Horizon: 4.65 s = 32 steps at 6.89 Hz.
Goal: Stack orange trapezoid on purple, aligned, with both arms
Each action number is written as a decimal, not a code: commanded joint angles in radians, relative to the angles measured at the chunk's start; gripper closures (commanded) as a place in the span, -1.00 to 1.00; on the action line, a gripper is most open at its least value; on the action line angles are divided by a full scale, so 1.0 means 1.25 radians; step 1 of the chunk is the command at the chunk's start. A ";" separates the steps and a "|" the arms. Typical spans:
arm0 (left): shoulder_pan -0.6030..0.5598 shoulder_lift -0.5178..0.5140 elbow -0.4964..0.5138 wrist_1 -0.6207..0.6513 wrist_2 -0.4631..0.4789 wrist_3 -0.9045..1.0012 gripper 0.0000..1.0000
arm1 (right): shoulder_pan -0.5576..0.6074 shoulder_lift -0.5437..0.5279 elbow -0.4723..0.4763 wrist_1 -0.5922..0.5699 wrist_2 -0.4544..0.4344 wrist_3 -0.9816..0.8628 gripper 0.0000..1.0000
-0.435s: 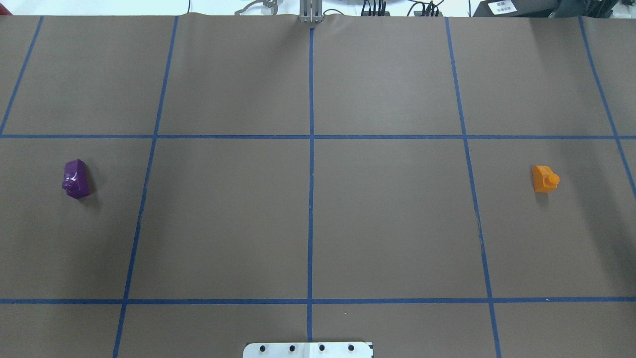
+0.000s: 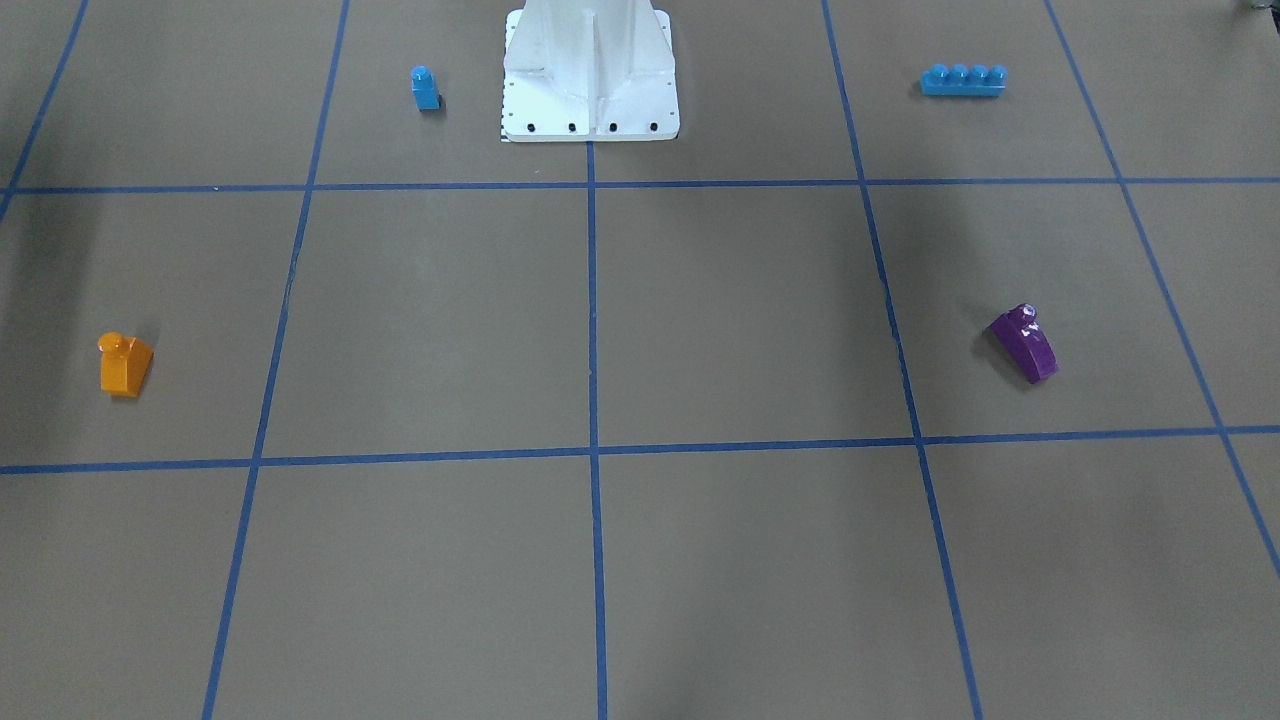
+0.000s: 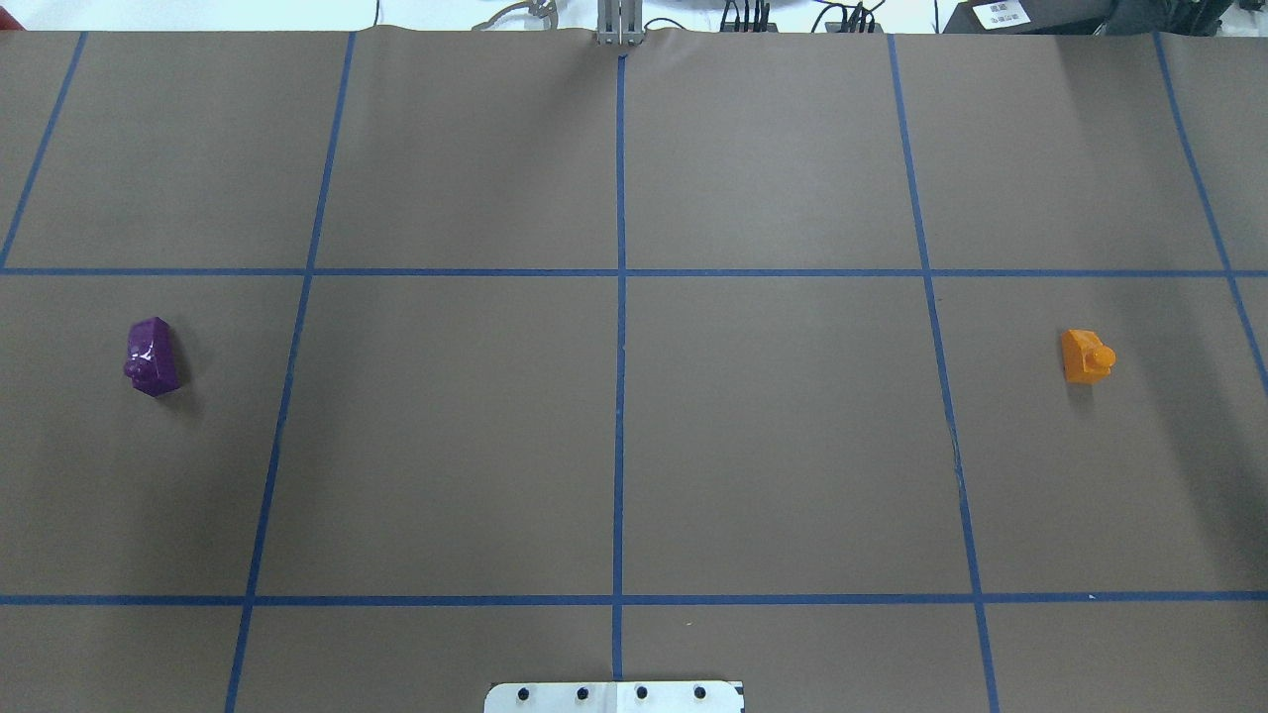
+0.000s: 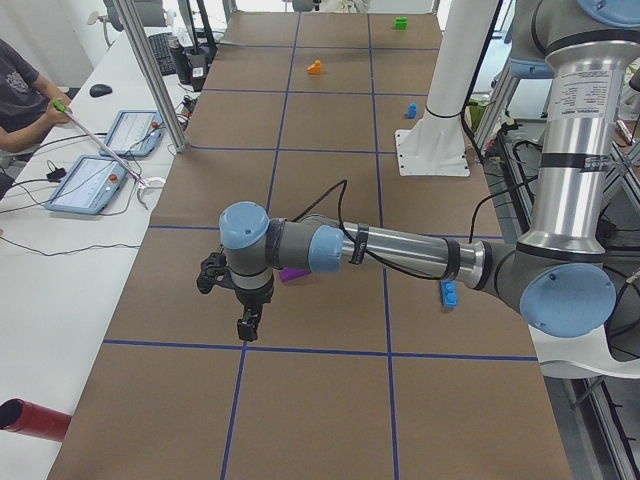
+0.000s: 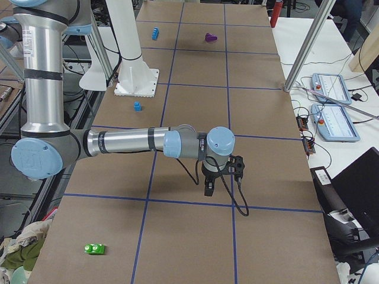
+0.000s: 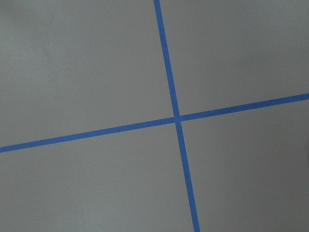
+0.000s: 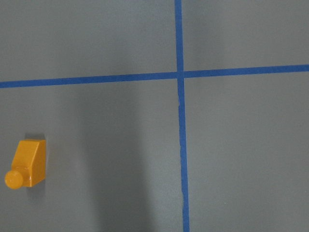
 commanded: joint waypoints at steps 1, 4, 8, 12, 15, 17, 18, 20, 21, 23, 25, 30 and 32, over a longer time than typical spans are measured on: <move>0.007 -0.004 -0.023 -0.006 -0.004 -0.011 -1.00 | 0.000 0.002 0.006 0.001 0.001 0.002 -1.00; 0.111 -0.064 -0.040 -0.066 -0.010 -0.241 -1.00 | 0.000 0.013 0.020 0.002 -0.002 -0.001 -1.00; 0.312 -0.039 -0.026 -0.281 0.034 -0.775 -1.00 | -0.004 0.040 -0.005 0.002 0.001 0.028 -1.00; 0.498 -0.003 -0.005 -0.379 0.192 -0.974 -1.00 | -0.002 0.033 -0.002 0.051 0.002 0.033 -1.00; 0.538 -0.003 0.027 -0.378 0.192 -0.974 -1.00 | -0.002 0.031 -0.001 0.050 0.003 0.033 -1.00; 0.544 0.000 0.027 -0.376 0.192 -0.974 -0.23 | -0.002 0.028 -0.001 0.051 0.013 0.033 -1.00; 0.544 0.001 0.027 -0.371 0.187 -0.975 0.34 | -0.002 0.028 -0.001 0.050 0.017 0.033 -1.00; 0.544 0.000 0.003 -0.365 0.179 -0.974 1.00 | -0.002 0.028 -0.001 0.050 0.017 0.033 -1.00; 0.544 -0.007 -0.056 -0.294 0.179 -0.968 1.00 | -0.002 0.029 -0.001 0.051 0.017 0.033 -1.00; 0.549 -0.102 -0.191 -0.105 0.180 -0.944 1.00 | -0.002 0.029 -0.001 0.050 0.018 0.033 -1.00; 0.653 -0.250 -0.190 -0.050 0.196 -0.902 1.00 | -0.002 0.035 -0.005 0.051 0.017 0.033 -1.00; 0.767 -0.724 0.221 -0.058 0.300 -0.643 1.00 | -0.002 0.044 -0.006 0.051 0.018 0.034 -1.00; 0.767 -0.778 0.351 -0.128 0.314 -0.558 1.00 | -0.002 0.044 -0.008 0.051 0.036 0.034 -1.00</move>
